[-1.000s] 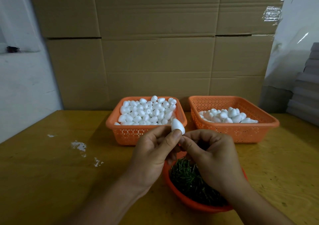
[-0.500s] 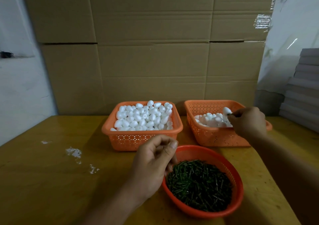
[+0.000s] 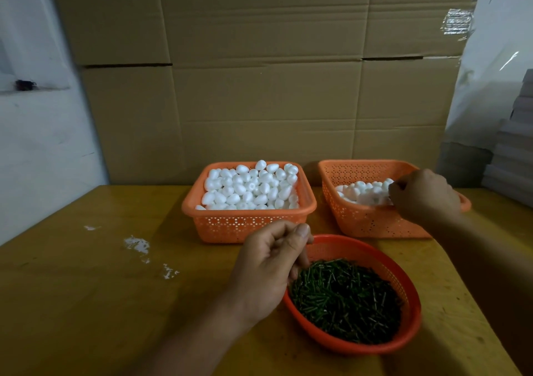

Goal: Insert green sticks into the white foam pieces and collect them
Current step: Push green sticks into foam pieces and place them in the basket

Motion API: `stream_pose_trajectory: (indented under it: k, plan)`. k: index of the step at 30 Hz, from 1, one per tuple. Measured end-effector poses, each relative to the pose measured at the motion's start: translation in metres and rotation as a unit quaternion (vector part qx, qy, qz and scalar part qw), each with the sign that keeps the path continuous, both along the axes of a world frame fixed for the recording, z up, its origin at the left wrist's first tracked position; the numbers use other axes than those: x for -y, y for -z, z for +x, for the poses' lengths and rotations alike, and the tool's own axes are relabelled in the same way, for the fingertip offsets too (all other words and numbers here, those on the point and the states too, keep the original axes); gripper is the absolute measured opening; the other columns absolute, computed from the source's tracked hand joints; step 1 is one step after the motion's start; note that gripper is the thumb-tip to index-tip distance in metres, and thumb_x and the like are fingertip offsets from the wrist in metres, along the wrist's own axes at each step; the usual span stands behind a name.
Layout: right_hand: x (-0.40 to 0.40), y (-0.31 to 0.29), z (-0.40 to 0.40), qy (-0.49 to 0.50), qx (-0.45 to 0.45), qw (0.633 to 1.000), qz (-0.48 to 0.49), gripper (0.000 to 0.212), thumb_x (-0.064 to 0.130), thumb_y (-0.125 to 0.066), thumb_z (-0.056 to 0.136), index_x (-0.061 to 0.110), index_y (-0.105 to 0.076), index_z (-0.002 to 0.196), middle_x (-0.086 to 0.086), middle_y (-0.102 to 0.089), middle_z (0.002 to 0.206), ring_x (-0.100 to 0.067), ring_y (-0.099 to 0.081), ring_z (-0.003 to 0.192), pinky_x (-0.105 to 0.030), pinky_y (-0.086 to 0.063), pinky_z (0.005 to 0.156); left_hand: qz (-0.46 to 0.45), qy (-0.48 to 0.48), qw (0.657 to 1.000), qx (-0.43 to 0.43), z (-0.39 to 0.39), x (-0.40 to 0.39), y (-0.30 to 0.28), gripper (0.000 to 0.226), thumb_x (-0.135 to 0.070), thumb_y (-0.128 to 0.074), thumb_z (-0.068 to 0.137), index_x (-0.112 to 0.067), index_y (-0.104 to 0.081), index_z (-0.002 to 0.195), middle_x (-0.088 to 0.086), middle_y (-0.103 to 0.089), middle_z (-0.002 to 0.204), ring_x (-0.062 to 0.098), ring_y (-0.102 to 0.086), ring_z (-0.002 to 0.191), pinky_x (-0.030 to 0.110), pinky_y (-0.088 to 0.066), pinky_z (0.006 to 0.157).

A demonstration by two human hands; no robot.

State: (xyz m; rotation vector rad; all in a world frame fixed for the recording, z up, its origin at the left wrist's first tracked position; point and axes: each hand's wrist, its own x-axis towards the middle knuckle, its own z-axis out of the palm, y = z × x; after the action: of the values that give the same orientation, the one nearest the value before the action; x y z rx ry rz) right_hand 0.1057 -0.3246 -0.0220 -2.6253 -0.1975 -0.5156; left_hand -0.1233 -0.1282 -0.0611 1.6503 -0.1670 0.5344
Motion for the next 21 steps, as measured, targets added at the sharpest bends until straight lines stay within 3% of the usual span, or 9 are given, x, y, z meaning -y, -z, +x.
stream_pose_trajectory:
  k: [4, 8, 10, 12, 14, 16, 18, 21]
  plan:
    - [-0.005, -0.004, -0.028, -0.076, 0.055, 0.990, 0.106, 0.031, 0.018, -0.059, 0.094, 0.012, -0.068, 0.065, -0.011, -0.062, 0.057, -0.023, -0.054, 0.048, -0.028, -0.041, 0.051, 0.019, -0.011, 1.000, 0.017, 0.001, -0.001, -0.002, 0.054, -0.060, -0.049, 0.089, -0.011, -0.072, 0.085, -0.022, -0.051, 0.054, -0.005, -0.050, 0.053, 0.007, -0.039, 0.055]
    - [-0.013, -0.009, -0.071, -0.171, 0.017, 0.958, 0.228, 0.024, 0.012, -0.057, 0.097, 0.029, -0.074, 0.091, 0.003, -0.072, 0.073, -0.008, -0.055, 0.042, -0.028, -0.041, 0.040, 0.032, -0.019, 0.999, 0.015, 0.002, -0.002, -0.003, 0.062, -0.066, -0.045, 0.090, -0.011, -0.072, 0.078, -0.019, -0.043, 0.049, -0.002, -0.044, 0.048, 0.009, -0.039, 0.056]
    - [-0.019, -0.003, -0.093, -0.204, 0.009, 0.949, 0.239, 0.030, 0.007, -0.057, 0.095, 0.031, -0.074, 0.091, 0.004, -0.072, 0.066, -0.011, -0.063, 0.049, -0.028, -0.049, 0.045, 0.043, -0.034, 0.998, 0.013, 0.003, -0.004, -0.002, 0.056, -0.064, -0.047, 0.091, -0.017, -0.070, 0.073, -0.016, -0.041, 0.048, 0.000, -0.043, 0.047, 0.015, -0.044, 0.057]
    - [-0.022, 0.006, -0.111, -0.228, 0.006, 0.945, 0.234, 0.027, 0.005, -0.058, 0.093, 0.026, -0.075, 0.092, 0.006, -0.072, 0.063, -0.009, -0.066, 0.056, -0.019, -0.048, 0.049, 0.061, -0.061, 0.996, 0.007, 0.004, -0.008, -0.004, 0.046, -0.056, -0.053, 0.095, -0.019, -0.069, 0.072, -0.010, -0.044, 0.047, 0.005, -0.043, 0.045, 0.022, -0.044, 0.051]
    - [-0.024, 0.015, -0.122, -0.248, -0.006, 0.944, 0.219, 0.023, 0.008, -0.061, 0.093, 0.026, -0.075, 0.095, 0.008, -0.072, 0.062, -0.004, -0.064, 0.053, -0.013, -0.044, 0.048, 0.074, -0.101, 0.992, -0.001, 0.008, -0.016, -0.010, 0.029, -0.036, -0.060, 0.099, -0.021, -0.070, 0.076, -0.006, -0.063, 0.059, 0.006, -0.058, 0.055, 0.021, -0.050, 0.053]
    - [-0.024, 0.021, -0.128, -0.264, -0.007, 0.941, 0.212, 0.020, 0.011, -0.063, 0.094, 0.027, -0.075, 0.097, 0.009, -0.071, 0.060, 0.002, -0.061, 0.048, -0.010, -0.042, 0.047, 0.076, -0.149, 0.986, -0.017, 0.015, -0.030, -0.019, 0.021, -0.019, -0.063, 0.097, -0.020, -0.069, 0.078, -0.004, -0.065, 0.063, 0.007, -0.060, 0.059, 0.025, -0.056, 0.055]
    - [-0.025, 0.022, -0.130, -0.273, 0.012, 0.938, 0.212, 0.018, 0.012, -0.065, 0.094, 0.026, -0.075, 0.097, 0.009, -0.070, 0.058, 0.005, -0.059, 0.046, -0.008, -0.041, 0.048, 0.090, -0.190, 0.977, -0.041, 0.027, -0.049, -0.031, 0.018, -0.010, -0.063, 0.094, -0.019, -0.067, 0.079, -0.005, -0.057, 0.052, 0.004, -0.049, 0.047, 0.020, -0.044, 0.042]
    - [-0.025, 0.021, -0.133, -0.278, 0.035, 0.939, 0.198, 0.016, 0.015, -0.066, 0.093, 0.027, -0.075, 0.096, 0.010, -0.069, 0.058, 0.003, -0.059, 0.046, -0.012, -0.042, 0.048, 0.143, -0.236, 0.958, -0.079, 0.054, -0.083, -0.051, 0.018, -0.008, -0.060, 0.091, -0.018, -0.065, 0.077, -0.010, -0.056, 0.052, 0.012, -0.049, 0.050, 0.030, -0.042, 0.054]
